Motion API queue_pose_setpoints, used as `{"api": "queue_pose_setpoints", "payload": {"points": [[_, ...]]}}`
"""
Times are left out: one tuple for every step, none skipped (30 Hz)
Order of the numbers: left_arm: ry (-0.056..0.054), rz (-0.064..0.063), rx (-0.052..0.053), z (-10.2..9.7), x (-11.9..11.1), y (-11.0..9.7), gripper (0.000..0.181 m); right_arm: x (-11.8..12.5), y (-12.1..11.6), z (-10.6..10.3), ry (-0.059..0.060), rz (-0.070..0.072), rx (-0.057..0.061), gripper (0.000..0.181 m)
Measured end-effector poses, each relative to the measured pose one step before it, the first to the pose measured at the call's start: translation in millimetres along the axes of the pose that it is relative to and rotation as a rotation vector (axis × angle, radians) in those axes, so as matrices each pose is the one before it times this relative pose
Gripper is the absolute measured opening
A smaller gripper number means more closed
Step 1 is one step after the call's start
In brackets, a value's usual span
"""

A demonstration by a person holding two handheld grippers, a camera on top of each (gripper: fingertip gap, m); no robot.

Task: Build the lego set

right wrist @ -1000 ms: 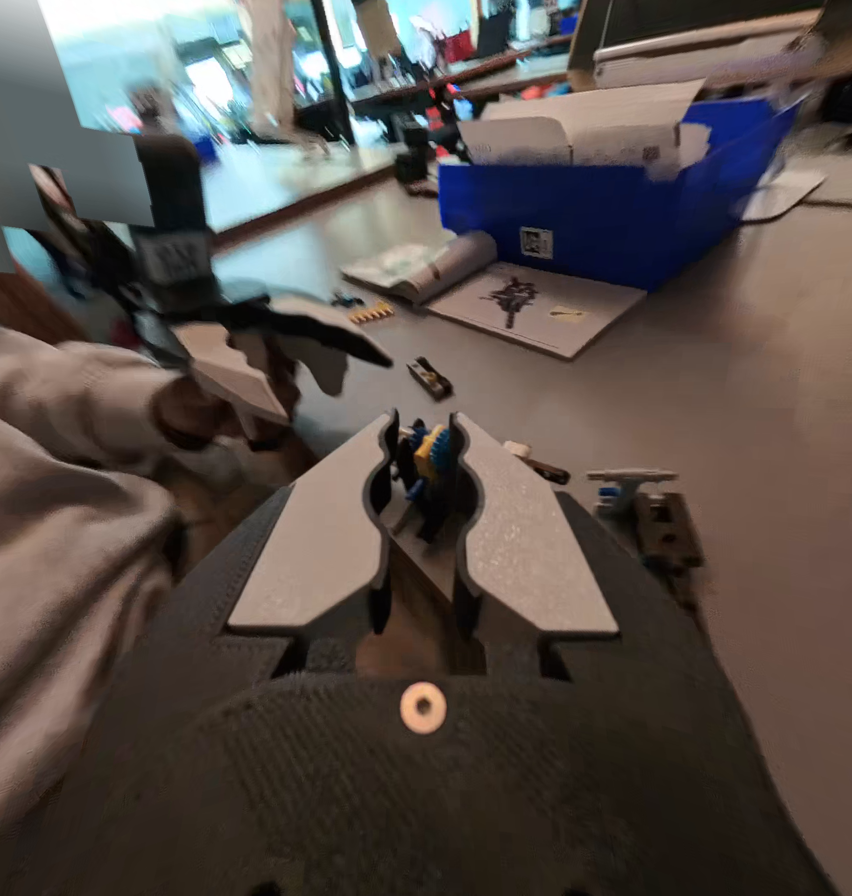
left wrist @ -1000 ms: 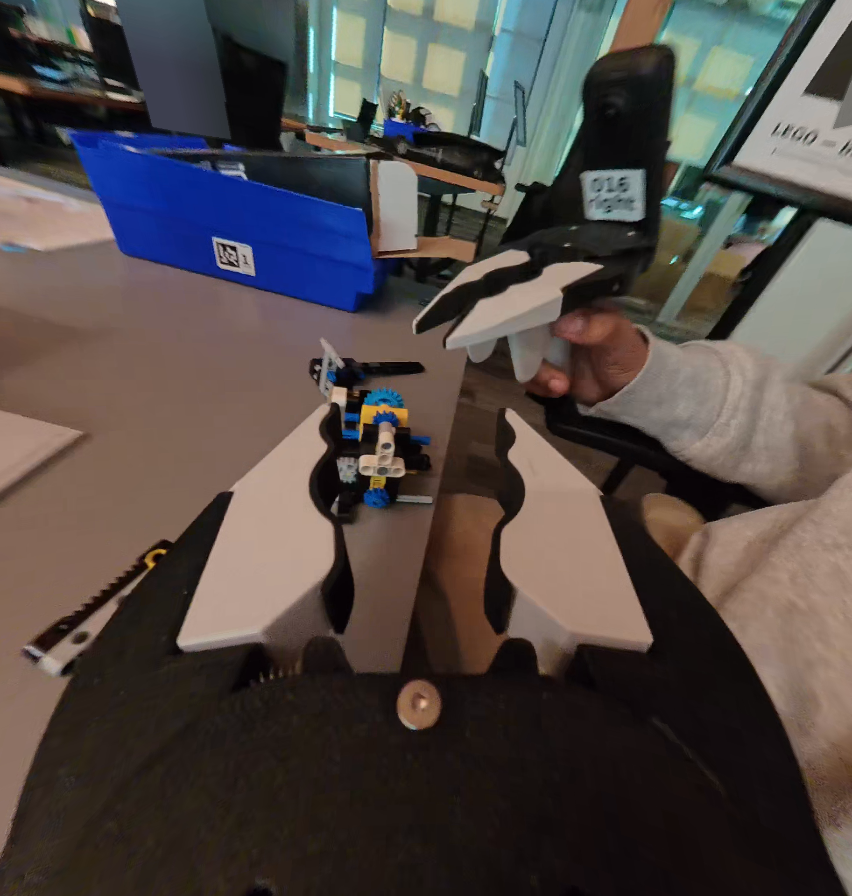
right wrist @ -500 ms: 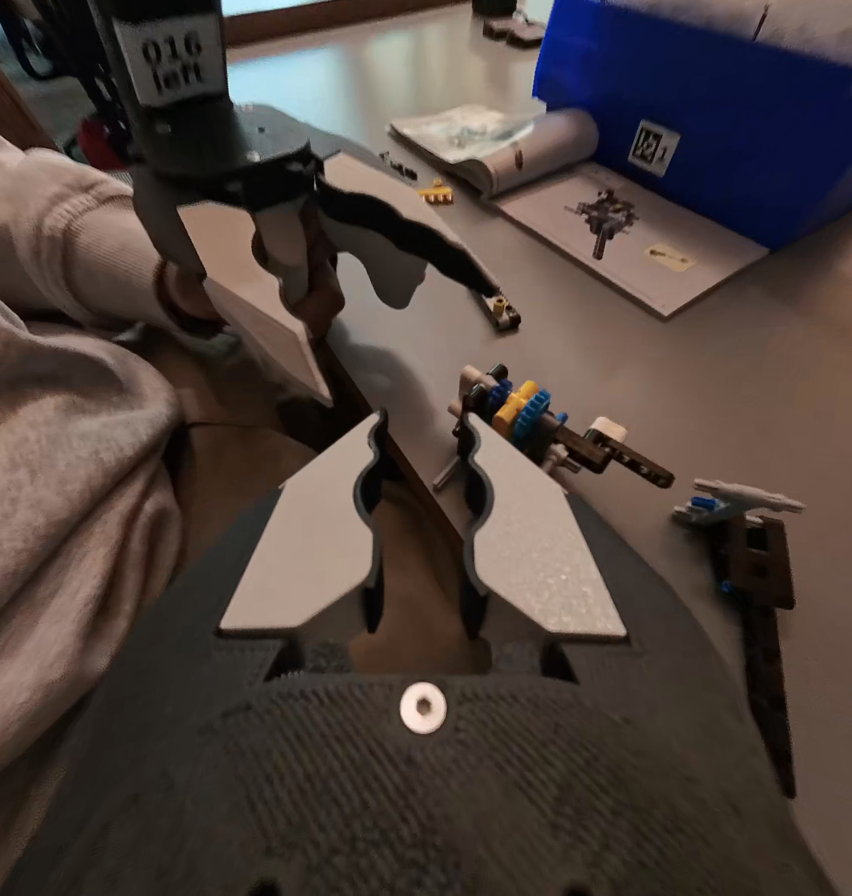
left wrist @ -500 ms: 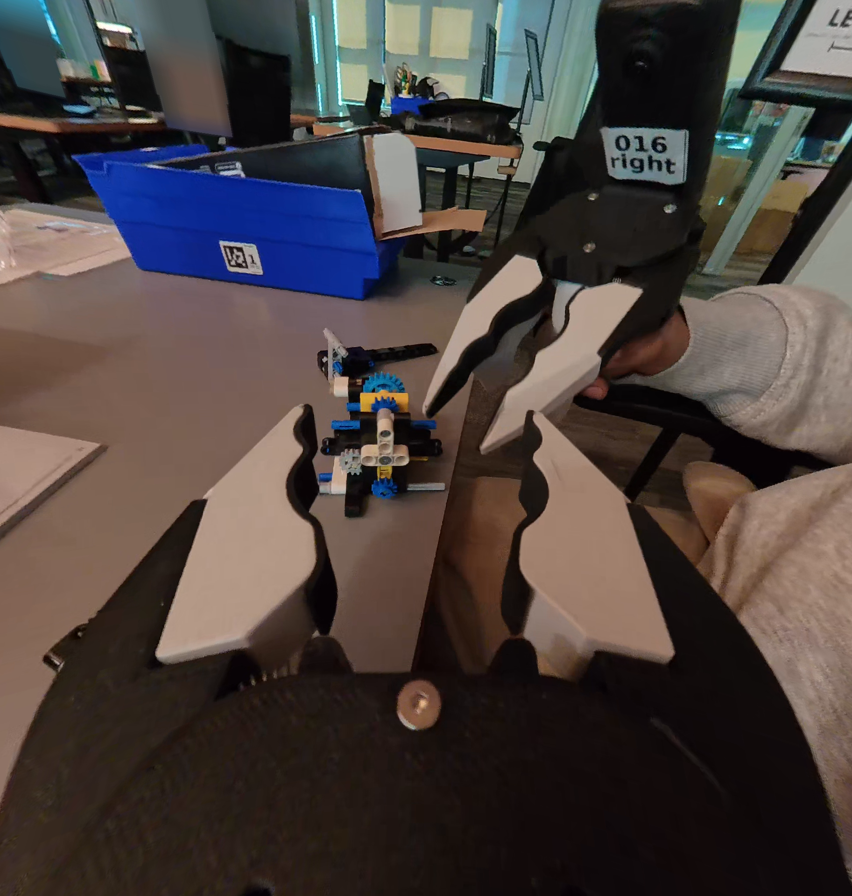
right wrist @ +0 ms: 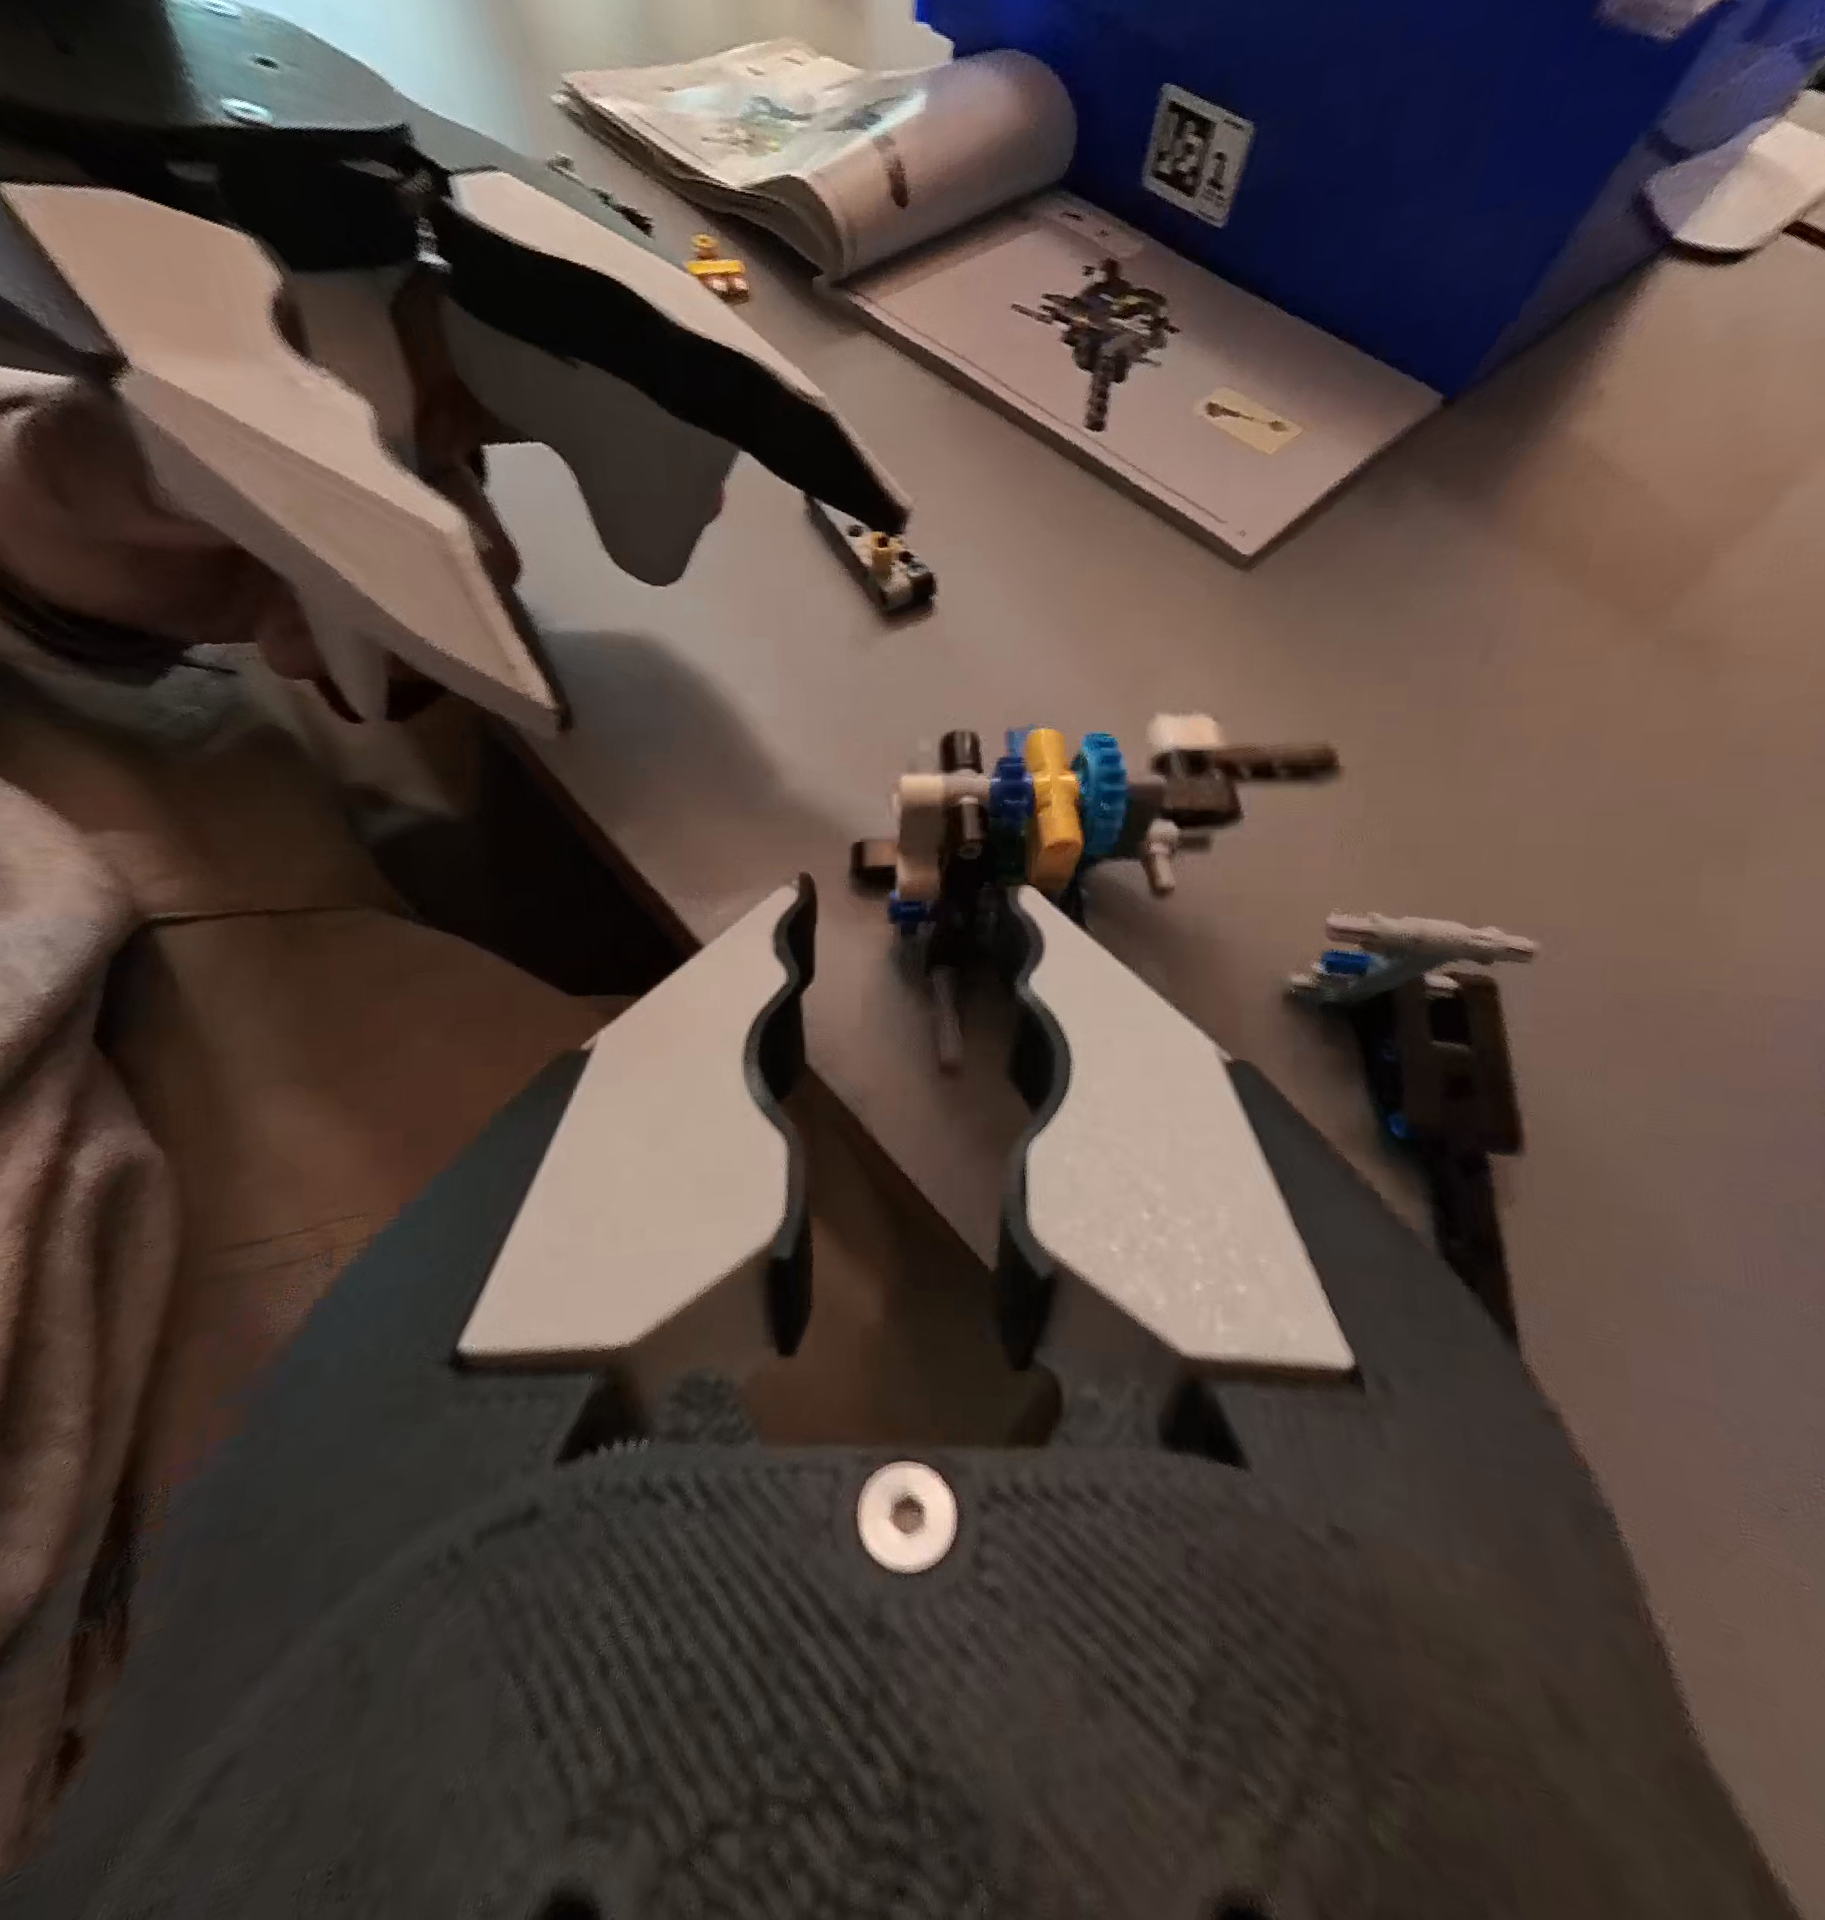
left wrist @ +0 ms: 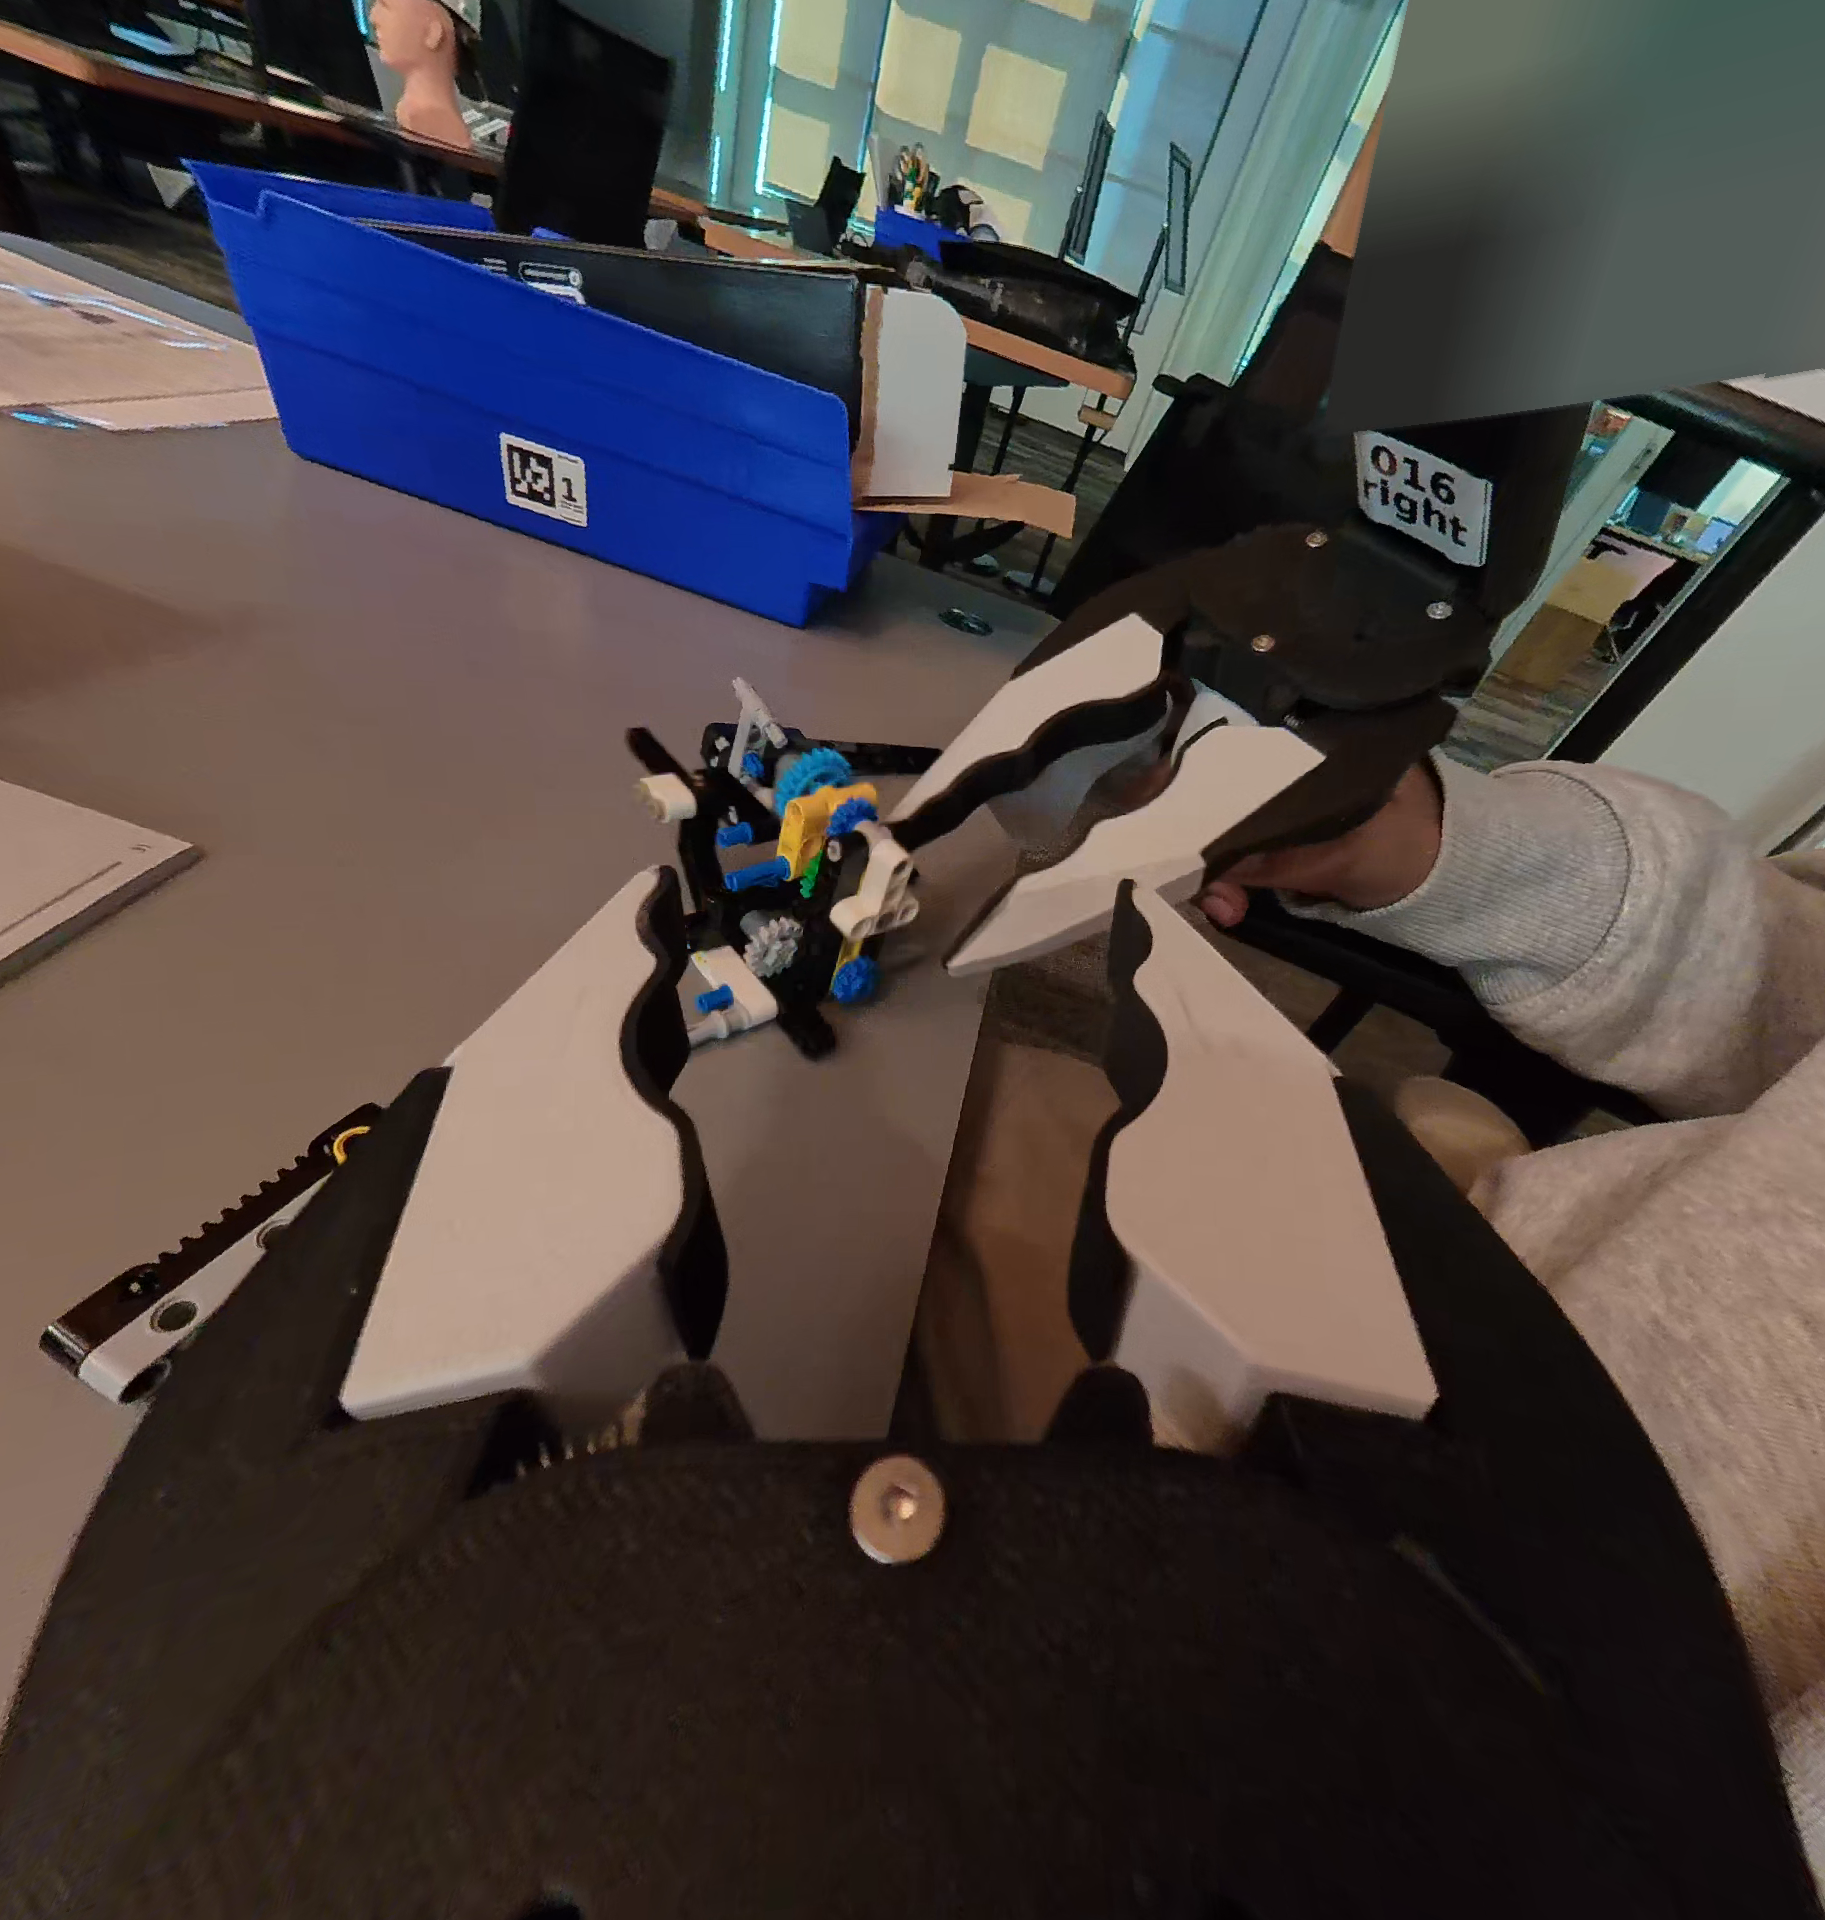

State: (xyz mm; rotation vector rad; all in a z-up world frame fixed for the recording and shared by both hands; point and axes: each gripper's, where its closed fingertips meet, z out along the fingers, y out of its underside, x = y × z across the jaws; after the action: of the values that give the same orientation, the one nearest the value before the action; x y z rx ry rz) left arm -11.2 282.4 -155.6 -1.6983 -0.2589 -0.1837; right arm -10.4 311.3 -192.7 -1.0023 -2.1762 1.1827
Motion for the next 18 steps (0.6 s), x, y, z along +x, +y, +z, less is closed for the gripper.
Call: {"api": "queue_pose_setpoints", "payload": {"points": [[0.0001,-0.0014,-0.0010,0.05,-0.10,0.16,0.080,5.08,1.25,0.10,0.0252,0.0031,-0.0065,0.037],[0.0004,-0.0002,-0.0014,0.10,-0.01,0.15,0.080,3.85,0.87,0.15,0.0173,0.0014,-0.0028,0.040],[-0.0001,0.0005,-0.0019,0.16,0.07,0.26,0.080,3.98,0.12,0.18,0.0178,0.0043,0.0015,0.040],[-0.0001,0.0012,-0.0019,0.15,0.11,0.29,0.079,2.76,-0.51,0.12,0.0120,0.0066,0.0047,0.041],[-0.0001,0.0017,-0.0022,0.23,0.17,0.34,0.079,0.78,-0.66,-0.18,0.0001,0.0019,0.0052,0.041],[-0.0010,0.0020,-0.0022,0.13,0.02,0.35,0.079,1.25,-0.59,-0.82,0.0048,0.0001,0.0044,0.042],[-0.0001,0.0018,-0.0023,0.33,0.18,0.33,0.079,1.07,-0.82,-1.13,0.0049,-0.0020,0.0059,0.042],[-0.0002,0.0020,-0.0033,0.27,0.13,0.56,0.079,0.37,-1.05,-1.05,0.0023,-0.0023,0.0073,0.042],[-0.0006,0.0022,-0.0035,0.24,0.08,0.50,0.079,0.45,-0.56,-0.66,0.0025,0.0003,0.0038,0.042],[-0.0008,0.0024,-0.0022,0.23,0.13,0.36,0.079,0.43,0.39,0.16,0.0028,0.0016,-0.0023,0.041],[-0.0005,0.0022,-0.0008,0.02,0.10,0.08,0.079,0.06,1.23,0.56,0.0001,-0.0018,-0.0075,0.041],[-0.0005,0.0016,-0.0003,0.07,0.12,0.11,0.078,0.13,1.74,0.63,0.0015,-0.0060,-0.0102,0.041],[-0.0006,0.0015,-0.0008,0.04,0.11,0.17,0.078,0.61,1.62,0.58,0.0061,-0.0067,-0.0103,0.041],[-0.0009,0.0015,-0.0010,0.12,-0.02,0.16,0.078,0.61,0.77,0.77,0.0058,-0.0062,-0.0064,0.040],[-0.0012,0.0013,-0.0011,0.12,-0.06,0.17,0.078,0.86,0.49,1.14,0.0063,-0.0054,-0.0045,0.039],[-0.0005,0.0012,-0.0013,0.10,0.05,0.20,0.078,1.49,0.61,1.57,0.0096,-0.0067,-0.0061,0.038],[-0.0002,0.0007,-0.0015,0.09,0.03,0.20,0.078,2.49,0.34,1.90,0.0132,-0.0082,-0.0063,0.036],[0.0004,0.0005,-0.0008,0.16,0.10,0.20,0.078,3.09,-0.36,2.10,0.0153,-0.0086,-0.0037,0.034]]}}
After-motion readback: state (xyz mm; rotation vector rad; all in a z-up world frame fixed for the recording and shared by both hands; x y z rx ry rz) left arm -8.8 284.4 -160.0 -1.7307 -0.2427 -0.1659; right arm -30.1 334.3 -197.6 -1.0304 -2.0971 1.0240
